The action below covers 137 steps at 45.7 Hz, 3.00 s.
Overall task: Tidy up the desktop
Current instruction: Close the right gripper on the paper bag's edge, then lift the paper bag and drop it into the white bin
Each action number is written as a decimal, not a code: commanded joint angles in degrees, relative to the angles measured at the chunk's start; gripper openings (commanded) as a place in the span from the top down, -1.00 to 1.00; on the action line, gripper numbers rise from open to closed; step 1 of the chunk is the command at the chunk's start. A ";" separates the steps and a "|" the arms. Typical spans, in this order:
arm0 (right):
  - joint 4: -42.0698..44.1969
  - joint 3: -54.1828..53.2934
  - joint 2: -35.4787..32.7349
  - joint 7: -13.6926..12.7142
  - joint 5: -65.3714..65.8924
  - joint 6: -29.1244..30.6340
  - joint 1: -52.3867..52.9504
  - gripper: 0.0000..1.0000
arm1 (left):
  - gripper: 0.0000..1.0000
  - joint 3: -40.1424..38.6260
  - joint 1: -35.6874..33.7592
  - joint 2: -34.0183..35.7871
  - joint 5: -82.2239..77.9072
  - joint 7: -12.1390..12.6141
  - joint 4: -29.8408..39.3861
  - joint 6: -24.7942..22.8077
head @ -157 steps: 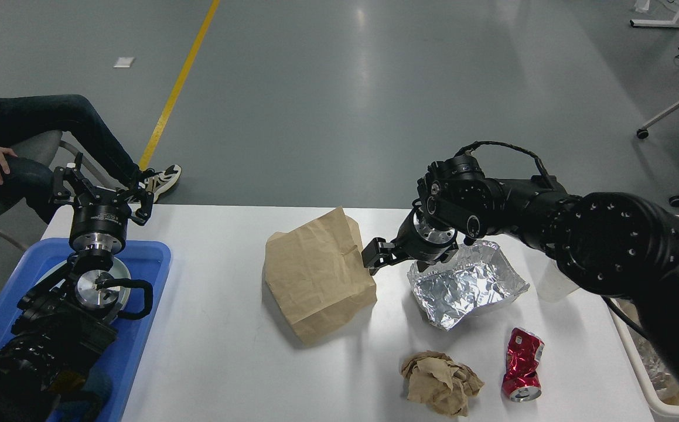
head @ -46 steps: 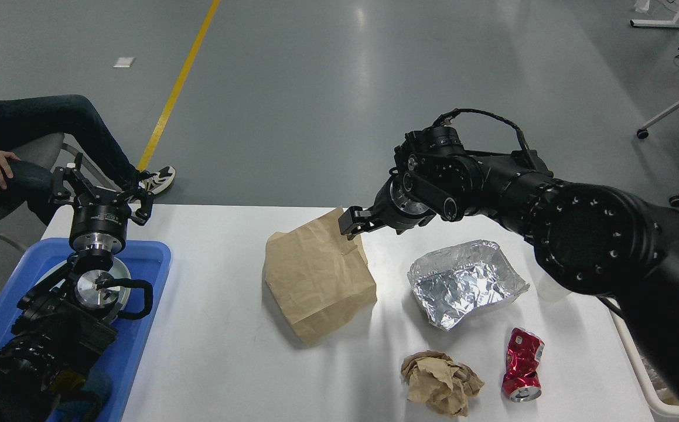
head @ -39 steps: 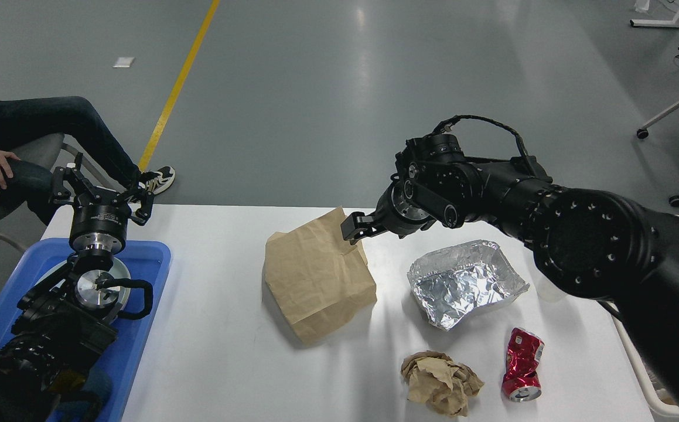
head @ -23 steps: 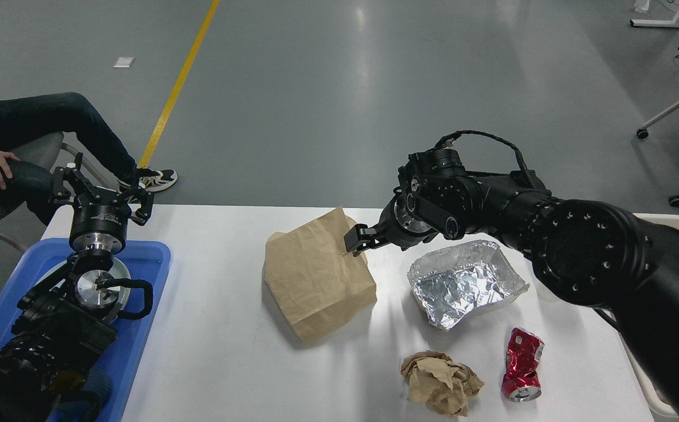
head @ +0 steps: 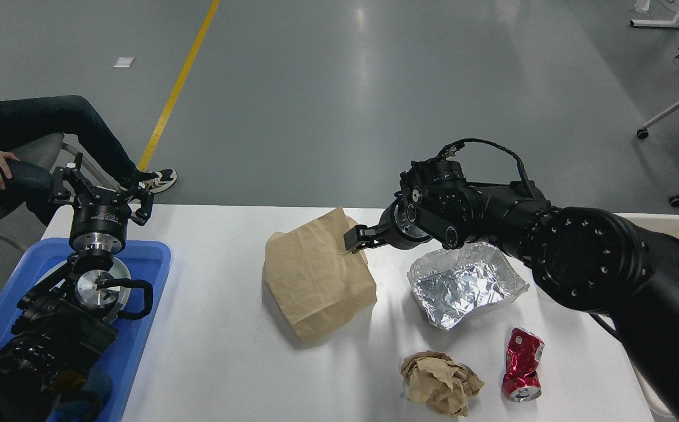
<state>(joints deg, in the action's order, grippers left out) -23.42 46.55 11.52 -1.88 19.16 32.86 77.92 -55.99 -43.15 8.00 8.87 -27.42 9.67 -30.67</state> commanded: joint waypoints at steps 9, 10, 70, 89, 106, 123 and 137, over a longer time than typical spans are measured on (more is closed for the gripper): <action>-1.89 -0.06 -0.10 0.12 0.09 -0.26 -0.75 -1.00 | -0.92 0.00 0.00 0.00 0.01 0.00 0.00 0.00; -1.98 -0.14 -0.18 0.12 0.09 -0.43 -0.75 -1.00 | -0.92 0.00 0.00 0.00 0.01 0.00 0.00 0.00; -2.86 -1.02 -0.10 0.91 1.67 -8.96 -6.02 1.00 | -0.92 0.00 0.00 0.00 0.01 0.00 0.00 0.00; -19.82 -11.12 -13.44 8.29 1.67 -5.62 8.39 1.00 | -0.92 0.00 0.00 0.00 0.01 0.00 0.00 0.00; -22.02 -12.71 -37.97 8.29 1.58 -4.65 18.32 1.00 | -0.92 0.00 0.00 0.00 0.01 0.00 0.00 0.00; -18.25 -6.91 -53.70 7.59 1.49 -10.45 6.21 1.00 | -0.92 0.00 0.00 0.00 0.01 0.00 0.00 0.00; -15.78 -9.46 -62.50 7.59 0.88 -21.69 -10.23 1.00 | -0.92 0.00 0.00 0.00 0.01 0.00 0.00 0.00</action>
<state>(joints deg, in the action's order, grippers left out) -39.49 37.89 -49.77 5.76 20.08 16.72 73.24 -55.99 -43.15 8.00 8.86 -27.42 9.67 -30.67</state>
